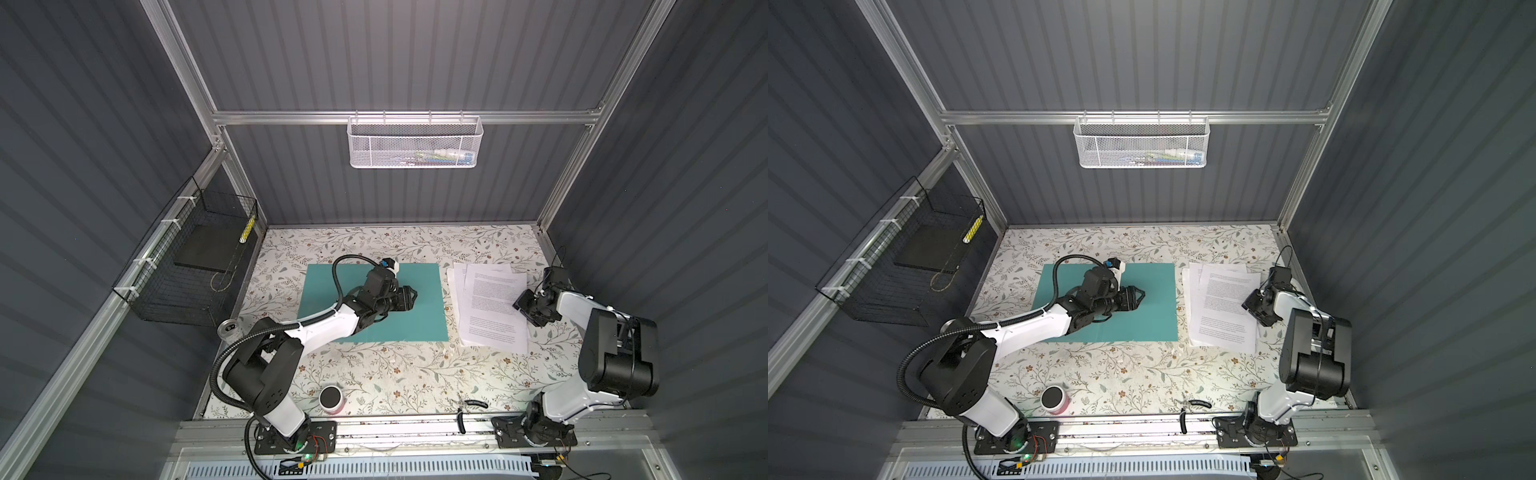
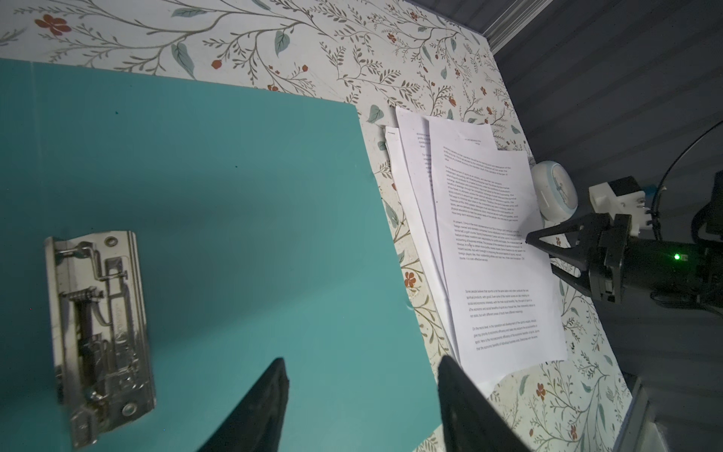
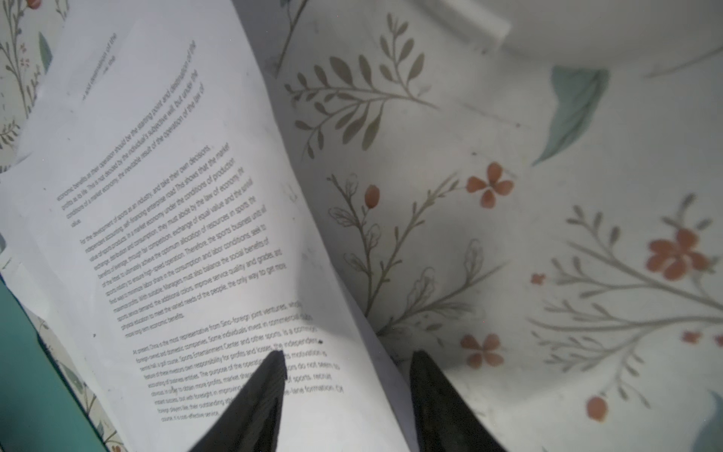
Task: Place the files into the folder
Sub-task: 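Grasp the top white sheet's edge with the right gripper, then lift the sheet and carry it over the teal folder with the right gripper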
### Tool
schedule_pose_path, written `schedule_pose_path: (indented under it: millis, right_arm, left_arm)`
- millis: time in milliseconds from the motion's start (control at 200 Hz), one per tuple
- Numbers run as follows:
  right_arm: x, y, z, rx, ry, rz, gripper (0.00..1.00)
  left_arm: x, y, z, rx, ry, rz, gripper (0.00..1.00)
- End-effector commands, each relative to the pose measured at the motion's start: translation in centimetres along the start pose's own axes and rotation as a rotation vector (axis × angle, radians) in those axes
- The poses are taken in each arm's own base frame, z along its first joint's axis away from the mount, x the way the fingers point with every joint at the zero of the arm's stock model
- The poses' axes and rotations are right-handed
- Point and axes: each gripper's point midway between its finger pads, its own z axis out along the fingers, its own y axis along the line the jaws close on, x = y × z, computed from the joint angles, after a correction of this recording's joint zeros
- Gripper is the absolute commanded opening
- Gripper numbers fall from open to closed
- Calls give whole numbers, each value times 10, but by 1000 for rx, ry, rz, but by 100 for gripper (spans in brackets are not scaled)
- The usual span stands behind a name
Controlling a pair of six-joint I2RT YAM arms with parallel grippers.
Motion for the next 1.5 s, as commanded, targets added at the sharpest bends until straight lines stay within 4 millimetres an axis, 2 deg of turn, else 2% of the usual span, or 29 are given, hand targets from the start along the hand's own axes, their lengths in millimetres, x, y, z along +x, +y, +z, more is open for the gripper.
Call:
schedule_pose_path:
  millis: [0,95,235,490,580,721,761,946,1071,1166,1401,1486,1496]
  right_arm:
    - [-4,5,-1,-24,0,12,48]
    - [-4,6,-2,-28,0,11,44]
    - [-2,7,-3,-38,4,9,32]
    - [-1,8,-9,-45,-3,3,0]
    - [-1,13,-14,-66,-5,5,0]
    - [1,34,-28,-169,2,12,0]
    - [0,39,-34,-184,-8,11,0]
    - [9,88,-76,-389,2,-33,0]
    - [21,119,-107,-516,7,-71,0]
    - [31,139,-128,-597,14,-103,0]
    - [58,180,-179,-759,29,-168,0]
    - [64,191,-190,-803,41,-174,0]
    - [64,193,-198,-821,25,-184,0]
  left_arm:
    - [5,6,2,-4,16,-17,62]
    - [6,6,4,-4,18,-20,61]
    - [7,8,5,-3,21,-25,60]
    - [6,6,2,1,15,-29,59]
    - [5,6,1,1,12,-29,59]
    - [4,6,-3,-1,5,-26,59]
    - [2,5,-5,0,2,-22,59]
    - [-10,-8,-16,35,-22,5,64]
    - [-20,-22,-21,95,-25,7,67]
    - [-29,-27,-28,132,-35,-17,67]
    - [-41,-7,-42,141,-64,-82,67]
    - [-45,3,-48,121,-78,-87,67]
    - [-45,4,-49,118,-79,-89,67]
